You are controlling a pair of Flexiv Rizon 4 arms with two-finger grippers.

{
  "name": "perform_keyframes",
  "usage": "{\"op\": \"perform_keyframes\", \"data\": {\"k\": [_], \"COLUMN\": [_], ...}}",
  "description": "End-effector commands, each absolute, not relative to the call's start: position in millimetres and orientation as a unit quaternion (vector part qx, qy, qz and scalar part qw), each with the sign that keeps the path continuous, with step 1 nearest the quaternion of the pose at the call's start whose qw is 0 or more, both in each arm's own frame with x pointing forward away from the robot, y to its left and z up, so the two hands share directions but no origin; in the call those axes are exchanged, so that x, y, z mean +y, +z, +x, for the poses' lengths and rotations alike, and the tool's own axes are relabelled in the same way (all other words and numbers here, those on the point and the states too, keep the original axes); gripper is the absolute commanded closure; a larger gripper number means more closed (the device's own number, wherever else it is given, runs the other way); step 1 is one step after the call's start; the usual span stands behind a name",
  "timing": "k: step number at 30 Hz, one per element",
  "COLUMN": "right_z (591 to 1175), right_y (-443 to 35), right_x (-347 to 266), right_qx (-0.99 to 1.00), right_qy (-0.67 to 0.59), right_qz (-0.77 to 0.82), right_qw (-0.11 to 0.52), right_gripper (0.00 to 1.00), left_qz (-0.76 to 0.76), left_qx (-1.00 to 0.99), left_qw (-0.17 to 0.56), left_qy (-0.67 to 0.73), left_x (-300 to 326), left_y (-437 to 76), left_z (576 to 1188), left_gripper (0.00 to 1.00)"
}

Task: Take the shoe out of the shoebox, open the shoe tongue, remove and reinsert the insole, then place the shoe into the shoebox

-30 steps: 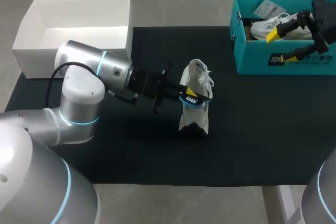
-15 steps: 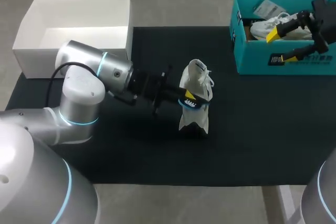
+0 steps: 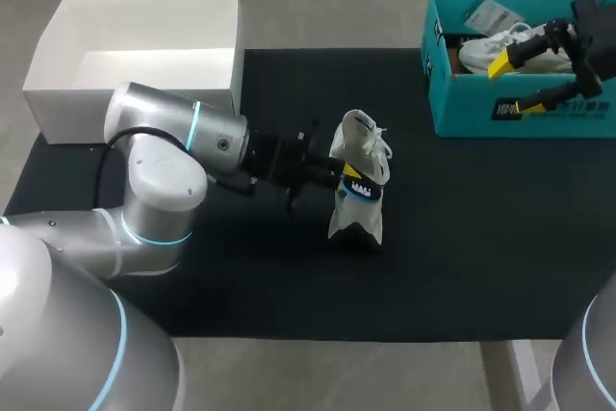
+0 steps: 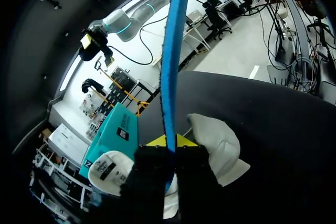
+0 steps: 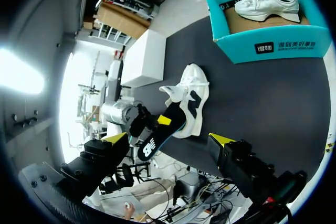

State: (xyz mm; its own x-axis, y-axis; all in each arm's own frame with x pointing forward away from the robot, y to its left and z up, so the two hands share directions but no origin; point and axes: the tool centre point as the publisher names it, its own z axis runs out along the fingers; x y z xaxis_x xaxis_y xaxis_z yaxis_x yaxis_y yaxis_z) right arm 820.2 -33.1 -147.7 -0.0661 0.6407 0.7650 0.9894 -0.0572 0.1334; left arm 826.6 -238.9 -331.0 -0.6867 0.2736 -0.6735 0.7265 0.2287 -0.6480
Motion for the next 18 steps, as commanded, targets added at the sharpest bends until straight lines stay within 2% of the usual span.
{"op": "perform_keyframes", "data": {"k": [1,18], "right_z": [820,820], "right_y": [-148,-148], "right_x": [-33,-33], "right_qx": [-0.640,-0.640], "right_qy": [-0.350,-0.350], "right_qz": [-0.637,-0.637], "right_qw": [0.248,0.248], "right_gripper": [0.00,0.00], "left_qz": [0.315,0.283], "left_qx": [0.761,0.782], "left_qw": [0.224,0.233], "left_qy": [-0.520,-0.504], "left_x": [-245,-243], "left_y": [-336,-351], "left_z": [826,854], "left_gripper": [1.00,1.00]}}
